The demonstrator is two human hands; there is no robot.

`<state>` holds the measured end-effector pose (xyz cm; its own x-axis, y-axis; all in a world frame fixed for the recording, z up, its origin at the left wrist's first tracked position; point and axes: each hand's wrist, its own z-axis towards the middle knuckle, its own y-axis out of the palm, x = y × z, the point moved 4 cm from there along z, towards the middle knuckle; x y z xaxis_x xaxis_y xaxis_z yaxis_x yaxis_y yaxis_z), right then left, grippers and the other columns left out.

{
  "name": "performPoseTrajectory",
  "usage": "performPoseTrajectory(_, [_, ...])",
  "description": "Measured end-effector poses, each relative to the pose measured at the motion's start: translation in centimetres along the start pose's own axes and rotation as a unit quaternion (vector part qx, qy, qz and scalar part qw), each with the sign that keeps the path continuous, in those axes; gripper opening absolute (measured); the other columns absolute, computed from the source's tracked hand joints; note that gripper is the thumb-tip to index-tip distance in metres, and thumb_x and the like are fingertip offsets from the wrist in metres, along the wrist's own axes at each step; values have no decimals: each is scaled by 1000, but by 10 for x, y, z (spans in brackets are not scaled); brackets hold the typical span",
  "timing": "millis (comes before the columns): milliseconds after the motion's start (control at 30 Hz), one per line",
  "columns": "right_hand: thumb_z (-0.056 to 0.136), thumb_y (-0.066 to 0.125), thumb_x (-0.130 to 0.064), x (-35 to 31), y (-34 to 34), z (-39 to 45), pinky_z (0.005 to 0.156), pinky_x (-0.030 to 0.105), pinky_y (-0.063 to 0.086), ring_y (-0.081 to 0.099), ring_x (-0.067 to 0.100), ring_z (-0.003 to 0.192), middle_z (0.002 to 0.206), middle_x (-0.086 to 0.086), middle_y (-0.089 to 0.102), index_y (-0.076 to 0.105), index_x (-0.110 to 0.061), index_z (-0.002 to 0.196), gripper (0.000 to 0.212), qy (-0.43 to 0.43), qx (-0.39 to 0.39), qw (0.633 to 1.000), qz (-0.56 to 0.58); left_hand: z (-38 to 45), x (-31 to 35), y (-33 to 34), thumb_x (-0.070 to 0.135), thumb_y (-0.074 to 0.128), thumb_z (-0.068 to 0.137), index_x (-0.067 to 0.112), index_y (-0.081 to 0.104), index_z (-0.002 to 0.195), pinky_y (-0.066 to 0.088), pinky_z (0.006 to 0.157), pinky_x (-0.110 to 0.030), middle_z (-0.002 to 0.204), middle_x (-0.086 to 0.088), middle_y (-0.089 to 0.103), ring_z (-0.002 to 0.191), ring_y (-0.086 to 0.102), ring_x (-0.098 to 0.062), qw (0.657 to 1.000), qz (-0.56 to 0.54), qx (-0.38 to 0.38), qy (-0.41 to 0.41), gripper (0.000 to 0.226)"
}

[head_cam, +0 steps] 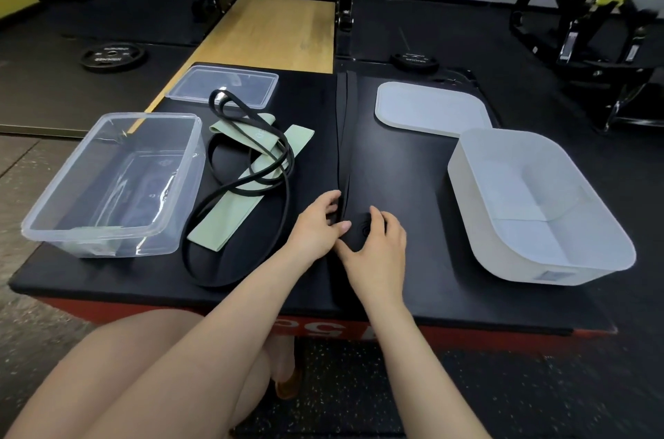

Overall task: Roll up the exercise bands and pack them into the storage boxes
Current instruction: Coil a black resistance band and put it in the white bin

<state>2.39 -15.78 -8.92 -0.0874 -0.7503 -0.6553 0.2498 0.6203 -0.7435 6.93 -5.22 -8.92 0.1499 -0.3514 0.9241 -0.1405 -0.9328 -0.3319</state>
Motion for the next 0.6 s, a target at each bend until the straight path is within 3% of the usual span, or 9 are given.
performPoseTrajectory(133, [83,66,-38,5,1,3,110,28,24,22,15,135,145,0,32,31,-14,144,75,-18,-16,999,22,1,4,1,-7,53,88,10,27,146,32,108,-24,149,-6,36,136,36,-16,999,-28,-39,-17,65])
performPoseTrajectory(300, [80,69,-35,10,-4,11,110,23,19,20,11,135,145,-5,30,29,-18,145,78,-82,-89,993,7,3,1,-2,5,53,92,12,44,138,40,106,-33,139,-4,50,122,51,-14,998,-55,-4,-36,48])
performPoseTrajectory(367, [80,70,-34,12,-7,14,109,21,19,20,9,135,145,-7,30,28,-21,145,79,-105,-131,986,12,3,-1,-3,6,54,92,13,50,133,47,100,-33,133,-5,56,111,56,-13,998,-43,8,-36,42])
performPoseTrajectory(467, [79,72,-33,13,-13,19,106,18,19,19,6,135,145,-10,29,26,-23,146,82,-132,-198,971,19,1,0,-4,5,56,91,11,53,130,52,76,-22,127,-7,58,101,56,-10,998,-43,0,-37,40])
performPoseTrajectory(600, [78,74,-30,13,-20,29,106,18,18,18,7,136,146,-10,28,23,-24,147,86,-154,-285,946,7,-2,1,-7,6,63,87,7,57,124,52,73,-20,118,-7,62,100,57,-10,998,-54,-14,-40,38])
